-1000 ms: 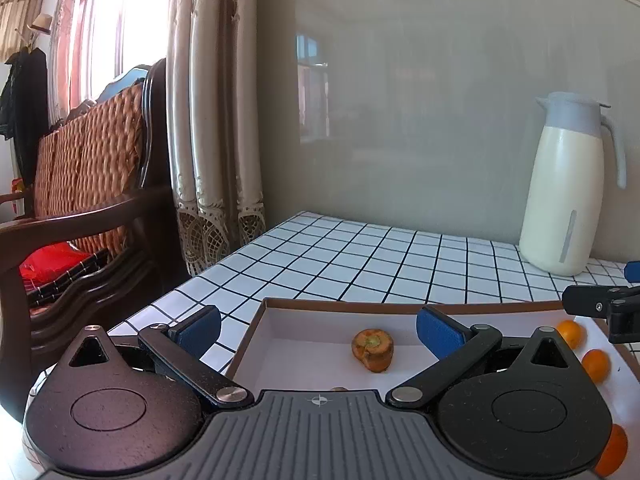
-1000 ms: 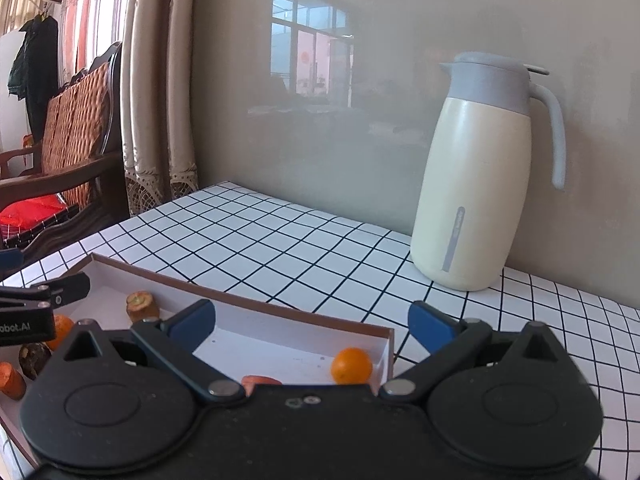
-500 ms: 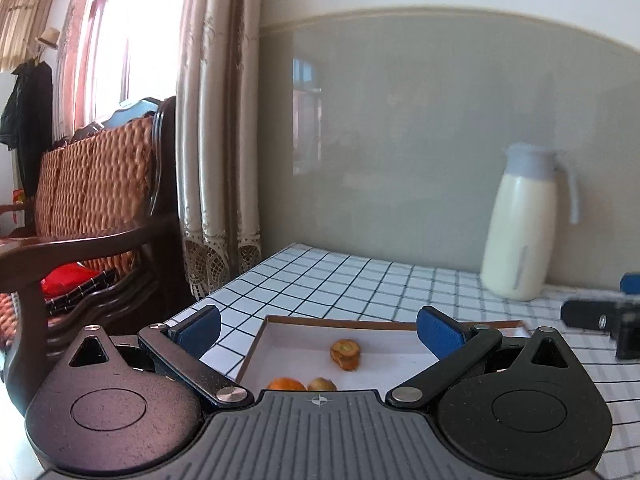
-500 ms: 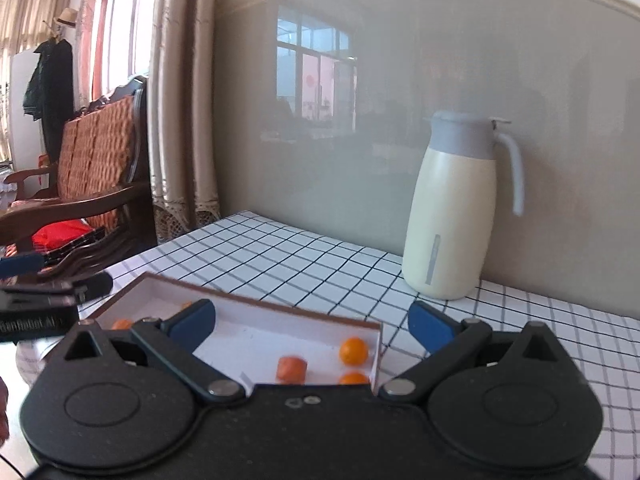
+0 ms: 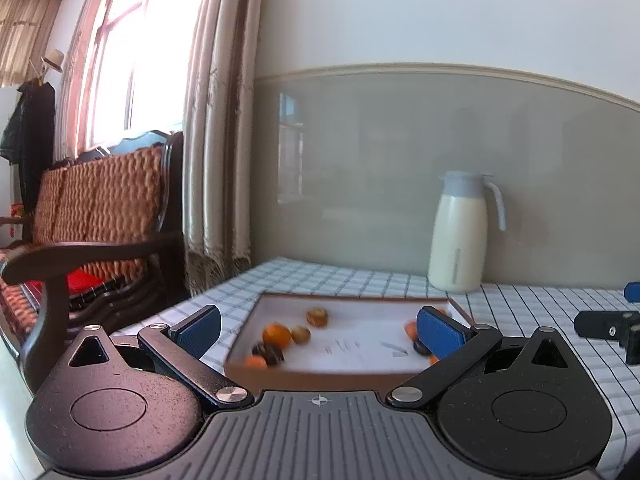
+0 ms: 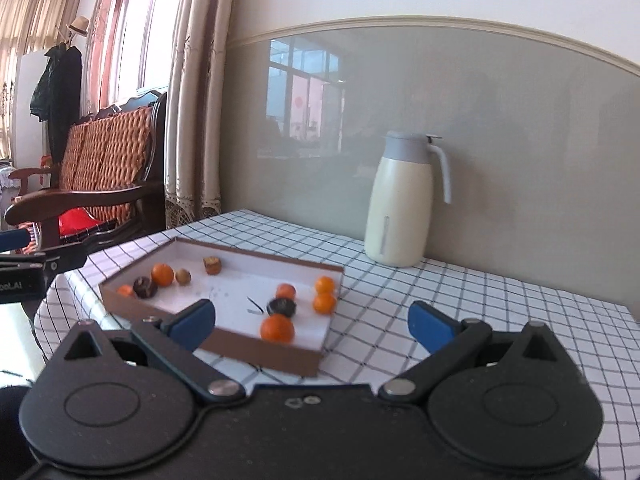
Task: Organize fruits
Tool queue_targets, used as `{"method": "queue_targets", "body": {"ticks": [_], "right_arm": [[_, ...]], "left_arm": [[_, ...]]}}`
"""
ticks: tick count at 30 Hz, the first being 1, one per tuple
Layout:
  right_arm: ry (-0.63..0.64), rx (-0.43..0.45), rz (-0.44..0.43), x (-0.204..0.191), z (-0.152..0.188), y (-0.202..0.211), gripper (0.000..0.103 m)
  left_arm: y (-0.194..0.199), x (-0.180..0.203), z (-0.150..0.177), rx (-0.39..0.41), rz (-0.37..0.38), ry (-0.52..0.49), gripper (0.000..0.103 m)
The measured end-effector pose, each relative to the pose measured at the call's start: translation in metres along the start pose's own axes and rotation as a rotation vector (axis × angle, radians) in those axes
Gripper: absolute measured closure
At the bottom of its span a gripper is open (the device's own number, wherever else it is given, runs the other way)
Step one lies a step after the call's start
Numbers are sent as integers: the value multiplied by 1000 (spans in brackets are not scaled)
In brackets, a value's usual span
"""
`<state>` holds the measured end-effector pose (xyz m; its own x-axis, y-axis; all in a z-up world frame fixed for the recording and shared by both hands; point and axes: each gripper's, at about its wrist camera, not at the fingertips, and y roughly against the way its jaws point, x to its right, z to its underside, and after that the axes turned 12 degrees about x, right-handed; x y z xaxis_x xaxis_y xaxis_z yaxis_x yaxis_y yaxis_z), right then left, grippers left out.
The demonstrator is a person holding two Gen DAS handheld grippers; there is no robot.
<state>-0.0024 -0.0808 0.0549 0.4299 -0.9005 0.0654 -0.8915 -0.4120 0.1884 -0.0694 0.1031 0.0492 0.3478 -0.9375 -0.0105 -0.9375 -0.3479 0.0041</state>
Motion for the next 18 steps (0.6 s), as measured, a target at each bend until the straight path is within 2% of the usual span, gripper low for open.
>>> {"method": "queue_targets", "body": {"ticks": [7, 11, 18], "right_arm": [[-48, 96, 45, 8, 2, 17, 6], [-29, 54, 55, 6, 3, 7, 6], [-30, 57, 52, 4, 6, 10, 6]], "left_arm": [[13, 16, 5, 49, 21, -73, 0], [13, 16, 5, 49, 16, -72, 0], [13, 10, 5, 39, 6, -46, 0]]}}
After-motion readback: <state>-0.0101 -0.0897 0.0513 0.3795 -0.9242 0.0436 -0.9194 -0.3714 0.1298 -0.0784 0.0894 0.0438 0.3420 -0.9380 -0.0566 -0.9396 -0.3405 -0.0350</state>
